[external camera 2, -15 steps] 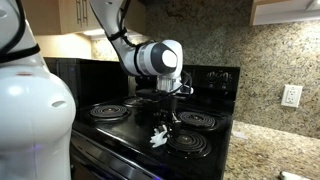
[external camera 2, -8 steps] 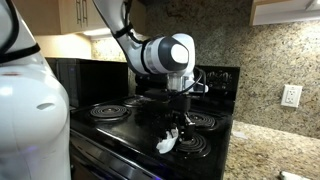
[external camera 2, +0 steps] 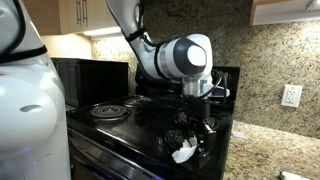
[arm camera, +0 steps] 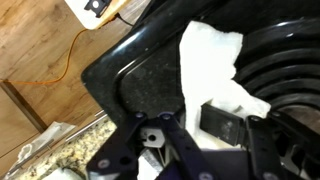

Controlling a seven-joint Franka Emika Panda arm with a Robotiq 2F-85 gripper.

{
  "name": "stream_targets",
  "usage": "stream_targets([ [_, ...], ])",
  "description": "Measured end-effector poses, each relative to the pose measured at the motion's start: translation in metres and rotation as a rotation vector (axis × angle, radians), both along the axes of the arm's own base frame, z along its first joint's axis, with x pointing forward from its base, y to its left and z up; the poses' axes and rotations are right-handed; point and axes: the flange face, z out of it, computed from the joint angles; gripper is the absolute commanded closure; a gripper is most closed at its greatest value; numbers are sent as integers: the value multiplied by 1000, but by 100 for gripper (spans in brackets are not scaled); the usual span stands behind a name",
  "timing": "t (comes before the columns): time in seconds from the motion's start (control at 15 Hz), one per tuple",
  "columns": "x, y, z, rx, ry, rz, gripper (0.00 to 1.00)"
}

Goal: Use the cloth to wipe the stove

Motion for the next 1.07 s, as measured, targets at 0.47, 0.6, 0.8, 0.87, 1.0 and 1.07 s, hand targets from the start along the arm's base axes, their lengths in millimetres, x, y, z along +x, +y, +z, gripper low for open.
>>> stream_targets([
  [0.47, 21, -106, 32, -90, -84, -129, 92],
  [0.6, 35, -119, 43, -114, -101, -124, 92],
  [0.8, 48, -132, 55, -135, -114, -96, 91],
  [0.87, 50, -135, 58, -134, -118, -83, 92],
  [1.0, 50, -139, 65, -102, -124, -39, 92],
  [1.07, 48, -140, 69, -71, -124, -4, 92],
])
